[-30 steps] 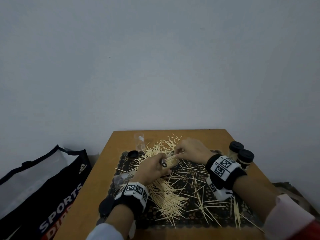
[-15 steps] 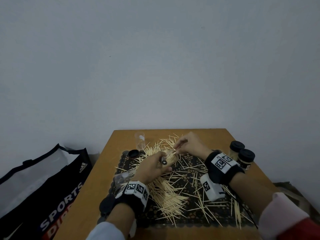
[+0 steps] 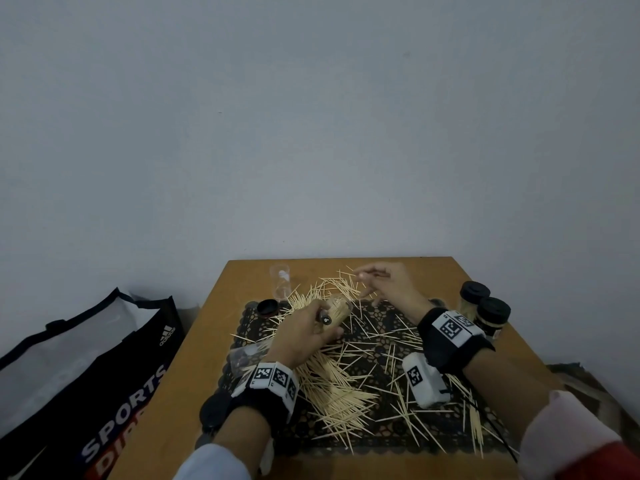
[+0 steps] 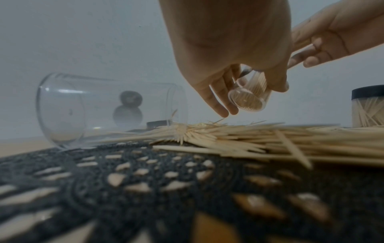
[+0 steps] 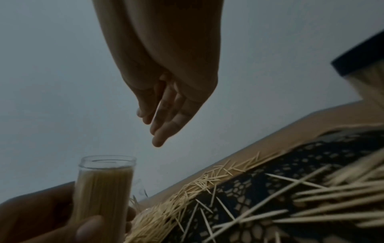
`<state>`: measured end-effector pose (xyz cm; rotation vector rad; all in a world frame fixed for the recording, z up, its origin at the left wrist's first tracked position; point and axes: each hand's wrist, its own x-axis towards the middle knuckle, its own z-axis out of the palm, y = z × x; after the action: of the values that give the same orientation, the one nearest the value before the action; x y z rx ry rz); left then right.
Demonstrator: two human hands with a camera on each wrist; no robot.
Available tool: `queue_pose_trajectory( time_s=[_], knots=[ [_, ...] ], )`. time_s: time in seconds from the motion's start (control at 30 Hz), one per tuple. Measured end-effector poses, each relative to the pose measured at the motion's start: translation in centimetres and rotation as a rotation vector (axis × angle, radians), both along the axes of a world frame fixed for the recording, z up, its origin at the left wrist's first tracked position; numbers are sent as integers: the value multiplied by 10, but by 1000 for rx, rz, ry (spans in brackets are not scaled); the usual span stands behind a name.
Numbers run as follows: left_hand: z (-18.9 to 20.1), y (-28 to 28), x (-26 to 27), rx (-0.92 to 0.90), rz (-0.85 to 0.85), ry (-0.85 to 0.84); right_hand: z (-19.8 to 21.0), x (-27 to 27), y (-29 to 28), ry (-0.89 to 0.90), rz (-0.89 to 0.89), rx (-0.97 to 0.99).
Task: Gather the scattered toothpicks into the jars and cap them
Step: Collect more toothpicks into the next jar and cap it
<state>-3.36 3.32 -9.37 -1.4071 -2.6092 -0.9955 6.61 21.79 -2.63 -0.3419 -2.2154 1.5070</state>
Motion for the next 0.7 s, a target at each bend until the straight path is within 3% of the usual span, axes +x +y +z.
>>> queue_pose_trajectory(
  time_s=[0.1, 0.27, 0.33, 0.57, 0.7],
  knots=[
    [2, 0, 1, 27, 6, -8, -10, 0, 9, -139, -39, 164],
    [1, 0, 0, 65, 25, -41, -31, 6, 26, -806, 99, 599],
    [0, 1, -1, 40, 14, -35, -41, 12, 35, -936, 80, 657],
    [1, -1, 0, 0, 3, 3, -38, 29, 46, -794, 56, 770],
    [3, -1, 1, -19, 5, 17, -32, 40, 55, -814, 98, 756]
  ],
)
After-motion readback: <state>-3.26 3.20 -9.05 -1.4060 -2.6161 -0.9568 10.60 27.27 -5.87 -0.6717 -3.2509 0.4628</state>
